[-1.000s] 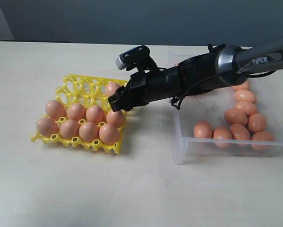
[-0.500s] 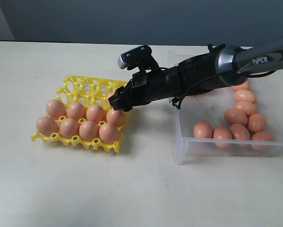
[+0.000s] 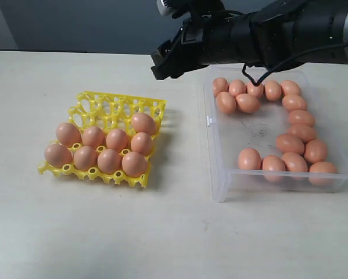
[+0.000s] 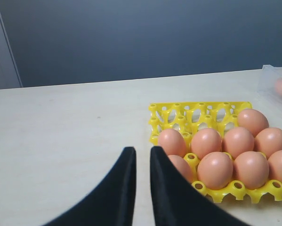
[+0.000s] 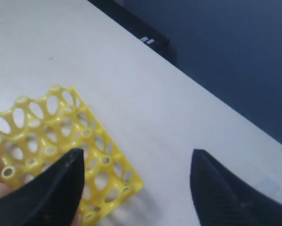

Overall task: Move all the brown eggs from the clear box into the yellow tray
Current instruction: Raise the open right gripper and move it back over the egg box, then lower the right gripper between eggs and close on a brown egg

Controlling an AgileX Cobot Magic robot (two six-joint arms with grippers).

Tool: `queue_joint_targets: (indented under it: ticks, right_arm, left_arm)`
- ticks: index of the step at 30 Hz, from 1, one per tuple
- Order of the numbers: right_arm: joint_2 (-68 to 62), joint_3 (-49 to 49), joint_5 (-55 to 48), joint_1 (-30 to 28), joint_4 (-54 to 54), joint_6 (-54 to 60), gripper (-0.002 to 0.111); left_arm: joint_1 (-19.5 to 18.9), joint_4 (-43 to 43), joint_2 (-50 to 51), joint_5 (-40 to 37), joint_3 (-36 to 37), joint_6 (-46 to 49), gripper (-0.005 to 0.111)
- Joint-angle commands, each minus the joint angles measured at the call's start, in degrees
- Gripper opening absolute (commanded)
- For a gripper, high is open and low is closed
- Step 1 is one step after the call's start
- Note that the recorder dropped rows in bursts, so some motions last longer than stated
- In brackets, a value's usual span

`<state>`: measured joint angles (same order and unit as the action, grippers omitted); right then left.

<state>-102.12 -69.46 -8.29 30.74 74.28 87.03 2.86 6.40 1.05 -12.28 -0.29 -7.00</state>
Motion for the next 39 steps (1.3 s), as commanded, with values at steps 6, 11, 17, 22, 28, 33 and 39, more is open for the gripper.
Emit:
queue_joint_targets:
  ticks: [6, 11, 17, 22, 28, 33, 39]
  right_arm:
    - [2.28, 3.39, -14.92, -10.86, -58.94, -63.68, 0.043]
    - [2.01, 2.12, -27.92, -15.4, -94.33, -100.02, 0.043]
    - [-1.59, -5.66, -47.8, -15.4, -91.38, -92.29, 0.043]
    - [-4.65, -6.87, -49.89, -15.4, -88.7, -82.97, 0.043]
    - [-8.62, -6.87, -49.65, -15.4, -87.78, -80.48, 0.043]
    - [-11.23, -6.87, -49.4, -15.4, -86.12, -78.23, 0.043]
    - [-14.19, -6.76, -48.97, -15.4, -86.81, -78.11, 0.043]
  left_arm:
    - [0.1, 0.11, 0.36, 0.35, 0.29, -0.05, 0.012]
    - [0.1, 0.11, 0.36, 0.35, 0.29, -0.05, 0.012]
    - [0.1, 0.11, 0.36, 0.35, 0.29, -0.05, 0.012]
    - [0.1, 0.11, 0.36, 0.35, 0.29, -0.05, 0.012]
    - [0.1, 0.11, 0.36, 0.35, 0.29, -0.05, 0.012]
    - [0.1, 0.11, 0.36, 0.35, 0.29, -0.05, 0.012]
    - [0.1, 0.11, 0.36, 0.35, 0.29, -0.05, 0.012]
